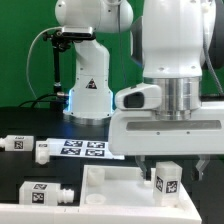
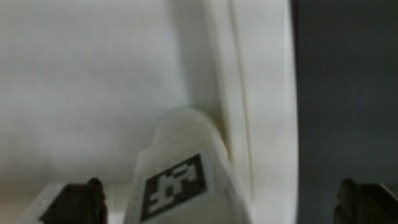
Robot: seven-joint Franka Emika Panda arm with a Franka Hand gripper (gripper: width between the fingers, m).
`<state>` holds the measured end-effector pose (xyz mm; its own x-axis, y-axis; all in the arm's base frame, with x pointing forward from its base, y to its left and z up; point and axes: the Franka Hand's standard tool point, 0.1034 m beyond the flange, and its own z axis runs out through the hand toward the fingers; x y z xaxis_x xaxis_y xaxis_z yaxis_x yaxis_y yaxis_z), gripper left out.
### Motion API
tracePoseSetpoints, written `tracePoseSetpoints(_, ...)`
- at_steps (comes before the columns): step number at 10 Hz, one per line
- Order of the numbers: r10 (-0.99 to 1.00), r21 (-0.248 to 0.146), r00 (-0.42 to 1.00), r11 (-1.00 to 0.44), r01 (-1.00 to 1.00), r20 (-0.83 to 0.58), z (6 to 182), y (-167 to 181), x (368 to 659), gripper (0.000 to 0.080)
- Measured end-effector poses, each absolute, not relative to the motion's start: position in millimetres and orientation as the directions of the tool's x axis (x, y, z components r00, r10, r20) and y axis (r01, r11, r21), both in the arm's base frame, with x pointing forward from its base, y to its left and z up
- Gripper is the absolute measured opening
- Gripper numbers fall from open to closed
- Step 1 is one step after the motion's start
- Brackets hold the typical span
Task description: Assemble one leg
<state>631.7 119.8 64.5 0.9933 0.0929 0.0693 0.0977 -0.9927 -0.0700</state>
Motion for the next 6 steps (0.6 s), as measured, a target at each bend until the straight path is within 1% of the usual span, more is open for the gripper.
tracePoseSetpoints(1,0.039,-0.076,0.997,-0.996,0.044,0.066,64.5,118.8,632.0,0.0649)
tracePoseSetpoints(2,0.014,-0.077,0.998,-0.997,0.019,0.063,63.8,118.6,631.7,0.0530)
tracePoseSetpoints(3,-0.027,-0.078,0.998,-0.997,-0.022,0.059,63.3,117.5,631.6,0.0364)
tracePoseSetpoints(4,-0.091,-0.077,0.994,-0.993,-0.087,0.053,62.9,113.9,631.7,0.0364)
tracePoseSetpoints(5,-0.142,-0.079,0.989,-0.987,-0.138,0.049,62.7,113.3,631.6,0.0285)
tracePoseSetpoints(6,-0.210,-0.083,0.977,-0.975,-0.206,0.044,62.8,113.5,631.7,0.0285)
